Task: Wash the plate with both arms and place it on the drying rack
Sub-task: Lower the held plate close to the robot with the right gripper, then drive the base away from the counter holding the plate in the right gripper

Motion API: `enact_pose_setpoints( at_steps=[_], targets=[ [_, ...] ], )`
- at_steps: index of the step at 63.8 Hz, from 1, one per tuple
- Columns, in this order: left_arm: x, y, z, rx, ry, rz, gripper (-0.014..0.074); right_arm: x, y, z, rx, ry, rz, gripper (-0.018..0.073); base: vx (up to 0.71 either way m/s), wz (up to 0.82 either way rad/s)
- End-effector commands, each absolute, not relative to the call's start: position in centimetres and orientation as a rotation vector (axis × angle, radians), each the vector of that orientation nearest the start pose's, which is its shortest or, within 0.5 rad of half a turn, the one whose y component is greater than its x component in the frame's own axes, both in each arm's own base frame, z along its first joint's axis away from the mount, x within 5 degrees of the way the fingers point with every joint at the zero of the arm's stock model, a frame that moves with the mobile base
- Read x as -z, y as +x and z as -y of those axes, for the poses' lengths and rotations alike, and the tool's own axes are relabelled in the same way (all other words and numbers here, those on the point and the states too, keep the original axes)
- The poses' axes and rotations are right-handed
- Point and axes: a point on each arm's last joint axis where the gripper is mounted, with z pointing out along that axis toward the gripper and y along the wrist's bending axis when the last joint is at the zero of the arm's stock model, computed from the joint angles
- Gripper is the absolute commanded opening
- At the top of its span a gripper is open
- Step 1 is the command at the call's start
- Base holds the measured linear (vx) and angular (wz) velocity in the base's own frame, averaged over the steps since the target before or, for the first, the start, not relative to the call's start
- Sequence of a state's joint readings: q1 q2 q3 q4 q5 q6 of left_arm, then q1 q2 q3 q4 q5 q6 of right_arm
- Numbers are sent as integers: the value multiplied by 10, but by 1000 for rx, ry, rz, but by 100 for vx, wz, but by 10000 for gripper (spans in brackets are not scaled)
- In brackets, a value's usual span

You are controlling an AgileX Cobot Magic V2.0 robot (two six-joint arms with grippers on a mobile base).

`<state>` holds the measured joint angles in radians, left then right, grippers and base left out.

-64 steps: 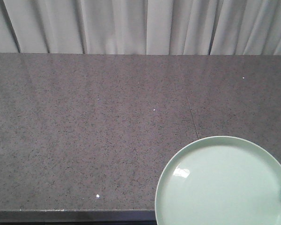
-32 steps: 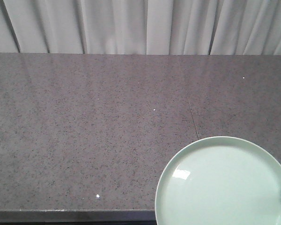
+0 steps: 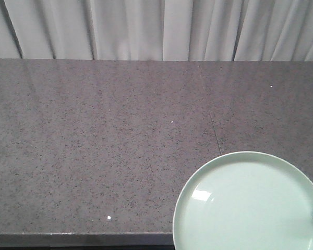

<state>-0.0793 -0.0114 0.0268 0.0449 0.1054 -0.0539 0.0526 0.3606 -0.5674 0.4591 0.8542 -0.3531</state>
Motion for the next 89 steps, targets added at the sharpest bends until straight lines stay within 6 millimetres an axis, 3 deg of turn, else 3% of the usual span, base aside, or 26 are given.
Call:
enact_pose_setpoints(
  at_steps=[1,47,89],
  targets=[
    [-212,54,5,83,49,-1488,-6,-323,60,-33,-359,-266,-1965,-4,0,0],
    [-212,54,5,83,49,-1488,-6,-323,60,-33,-360,-266,-1965,-4,-2,6],
    [-212,54,5,83,49,-1488,-6,-323,60,-33,-361,-267,-1966,-4,-8,35]
  ],
)
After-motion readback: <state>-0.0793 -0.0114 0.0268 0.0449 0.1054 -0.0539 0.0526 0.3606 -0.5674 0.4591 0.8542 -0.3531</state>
